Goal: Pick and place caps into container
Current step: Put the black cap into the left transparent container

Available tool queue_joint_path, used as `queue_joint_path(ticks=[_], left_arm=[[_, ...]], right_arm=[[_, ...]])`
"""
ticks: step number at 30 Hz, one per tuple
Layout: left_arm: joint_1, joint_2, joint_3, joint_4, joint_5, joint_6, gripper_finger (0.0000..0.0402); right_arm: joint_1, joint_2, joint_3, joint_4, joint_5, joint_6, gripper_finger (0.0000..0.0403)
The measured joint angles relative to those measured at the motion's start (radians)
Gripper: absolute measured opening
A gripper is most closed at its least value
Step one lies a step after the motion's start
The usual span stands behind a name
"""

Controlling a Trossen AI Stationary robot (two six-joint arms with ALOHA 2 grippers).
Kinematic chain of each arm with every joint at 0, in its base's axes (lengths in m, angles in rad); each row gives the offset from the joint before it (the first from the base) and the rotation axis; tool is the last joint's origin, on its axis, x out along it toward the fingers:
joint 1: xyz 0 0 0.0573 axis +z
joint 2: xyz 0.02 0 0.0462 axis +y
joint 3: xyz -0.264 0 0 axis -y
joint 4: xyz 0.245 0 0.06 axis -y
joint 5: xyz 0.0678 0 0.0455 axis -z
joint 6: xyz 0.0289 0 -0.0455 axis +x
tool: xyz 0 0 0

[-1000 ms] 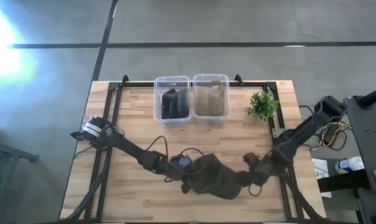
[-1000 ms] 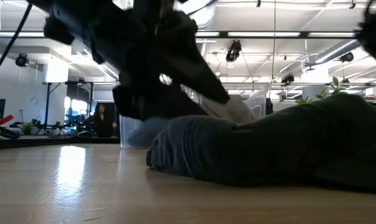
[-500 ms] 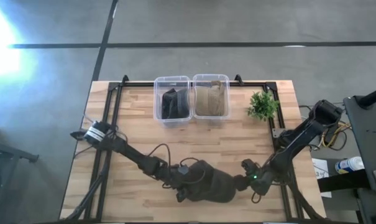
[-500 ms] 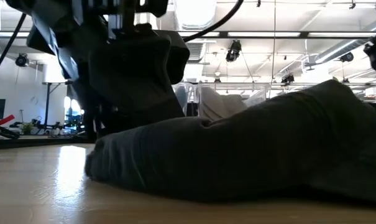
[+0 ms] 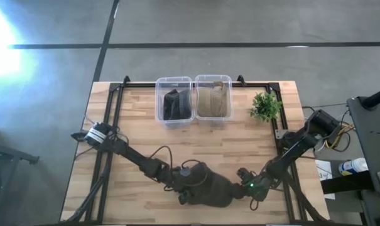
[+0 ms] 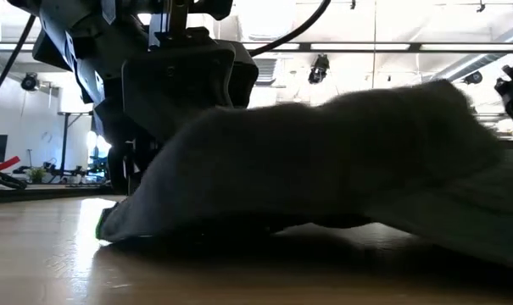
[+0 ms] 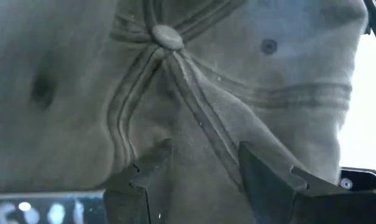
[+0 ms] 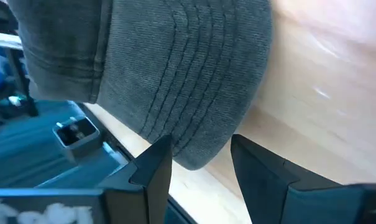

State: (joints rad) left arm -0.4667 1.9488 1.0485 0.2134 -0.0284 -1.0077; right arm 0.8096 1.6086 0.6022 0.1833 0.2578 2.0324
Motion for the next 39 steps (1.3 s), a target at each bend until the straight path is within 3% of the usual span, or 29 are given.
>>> queue_joint_path(ticks=[6, 14, 21, 25, 28, 31, 39], left_arm=[[0.0, 0.0, 0.0, 0.0, -0.003, -0.005, 0.0181], [0.0, -0.002, -0.002, -0.023, -0.003, -0.024, 0.0181], [0.005, -0.001, 0.015, -0.034, -0.027, -0.023, 0.0181], [0.007, -0.023, 0.045, -0.045, -0.126, -0.027, 0.0181], [0.006, -0.098, 0.07, -0.064, -0.231, 0.003, 0.0181], [0.0, -0.192, 0.086, -0.185, -0.347, 0.042, 0.0181], [-0.048, -0.496, 0.092, -0.476, -0.573, -0.026, 0.0181]], right_arm=[[-0.038, 0.07, 0.0, 0.135, 0.088, -0.036, 0.016], [-0.041, 0.06, 0.006, 0.149, 0.264, -0.133, 0.016], [-0.098, 0.061, 0.005, 0.275, 0.221, -0.295, 0.0159], [-0.154, 0.051, 0.013, 0.299, 0.156, -0.399, 0.0132], [-0.192, 0.015, 0.014, 0.296, 0.153, -0.465, 0.0082], [-0.233, -0.037, 0.014, 0.294, 0.152, -0.548, 0.0024], [-0.381, -0.253, 0.022, 0.293, 0.061, -0.762, 0.0014]])
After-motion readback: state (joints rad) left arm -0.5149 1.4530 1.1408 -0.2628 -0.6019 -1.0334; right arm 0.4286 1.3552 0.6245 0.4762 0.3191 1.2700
